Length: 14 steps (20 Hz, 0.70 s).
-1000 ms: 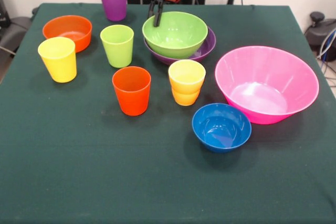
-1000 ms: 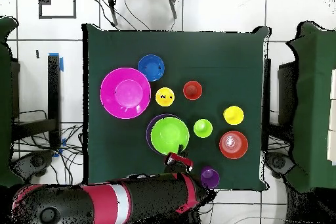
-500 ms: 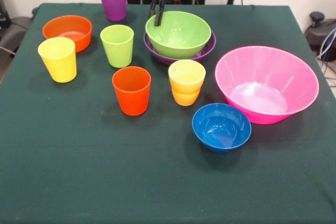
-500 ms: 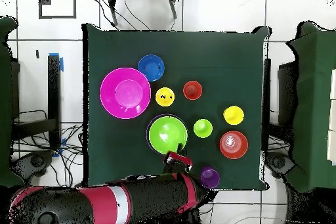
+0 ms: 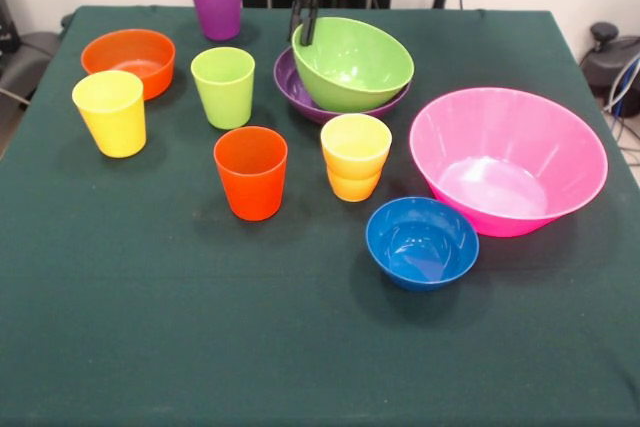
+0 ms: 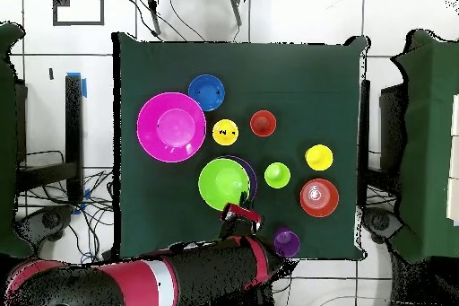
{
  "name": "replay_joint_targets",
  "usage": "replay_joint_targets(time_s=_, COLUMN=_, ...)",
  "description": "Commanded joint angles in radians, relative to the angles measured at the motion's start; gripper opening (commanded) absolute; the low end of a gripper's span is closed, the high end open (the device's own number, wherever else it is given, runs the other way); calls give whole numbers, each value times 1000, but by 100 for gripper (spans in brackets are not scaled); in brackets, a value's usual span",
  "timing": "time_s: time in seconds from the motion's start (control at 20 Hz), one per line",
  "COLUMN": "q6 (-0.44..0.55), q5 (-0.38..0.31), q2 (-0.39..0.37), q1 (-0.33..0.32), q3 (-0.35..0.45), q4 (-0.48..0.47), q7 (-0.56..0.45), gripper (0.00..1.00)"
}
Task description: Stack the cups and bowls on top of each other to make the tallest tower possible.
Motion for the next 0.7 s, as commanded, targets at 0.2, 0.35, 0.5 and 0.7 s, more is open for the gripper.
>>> replay_joint_targets(time_s=0.2, q6=-29, q5=41, q2=56, q1=-9, q3=157, q4=-46, q7=-49, gripper=0)
replay_joint_targets(time_s=0.35, q6=-24, q5=40, q2=54, q1=-8, q3=156, q4=-48, q7=-47, gripper=0)
replay_joint_targets(time_s=0.5, q6=-21, q5=41, q2=58, q1=-3, q3=156, q4=-49, q7=-51, gripper=0)
replay_joint_targets(time_s=0.7, q6=-43, q5=39, q2=66, q1=-13, q3=176, q4=-54, q7=-42, gripper=0)
